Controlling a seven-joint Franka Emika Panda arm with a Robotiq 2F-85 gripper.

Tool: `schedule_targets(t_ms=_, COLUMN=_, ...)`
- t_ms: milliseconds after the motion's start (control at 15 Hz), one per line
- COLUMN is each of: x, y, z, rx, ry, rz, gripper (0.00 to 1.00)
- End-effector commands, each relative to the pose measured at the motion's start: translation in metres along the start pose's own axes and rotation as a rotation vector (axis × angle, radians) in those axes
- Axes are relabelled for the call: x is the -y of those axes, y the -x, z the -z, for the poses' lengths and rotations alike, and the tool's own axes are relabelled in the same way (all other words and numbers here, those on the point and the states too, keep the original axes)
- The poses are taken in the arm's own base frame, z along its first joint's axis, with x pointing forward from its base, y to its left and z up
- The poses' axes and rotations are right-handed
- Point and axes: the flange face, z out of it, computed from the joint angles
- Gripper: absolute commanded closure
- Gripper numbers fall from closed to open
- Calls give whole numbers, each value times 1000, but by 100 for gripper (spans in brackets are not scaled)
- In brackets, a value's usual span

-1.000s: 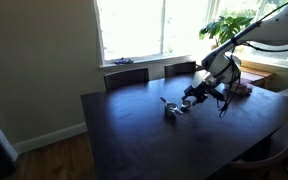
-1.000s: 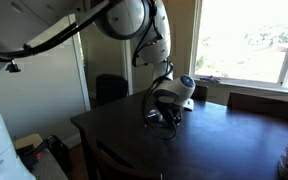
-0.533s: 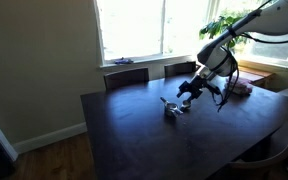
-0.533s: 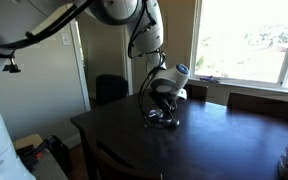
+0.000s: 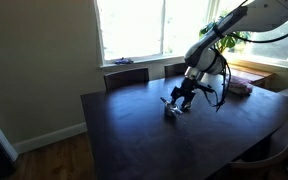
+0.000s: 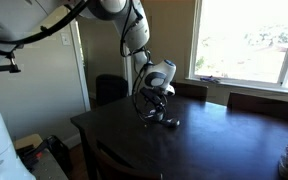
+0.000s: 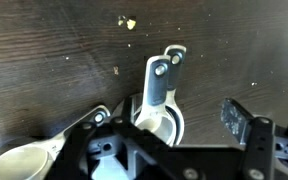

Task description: Unstack the measuring cups

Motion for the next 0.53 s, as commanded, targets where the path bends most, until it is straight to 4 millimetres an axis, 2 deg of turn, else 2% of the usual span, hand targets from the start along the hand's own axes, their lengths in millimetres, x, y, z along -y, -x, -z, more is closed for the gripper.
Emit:
schedule_targets(t_ms=0, x=12, y=-1, z=-4, rx=58, ry=82, rz=-1, gripper=12)
schedule_targets(t_ms=133, x=14, y=-2, z=-8, rx=72, ry=110, rz=-1, gripper=15)
schedule_targets(t_ms=400, x=10, y=-4, z=-11, rx=92, ry=146, rz=-7, gripper=8)
schedule_targets(t_ms=467, x=8, y=-5, z=-11, rx=97, ry=152, rz=-12, gripper=9)
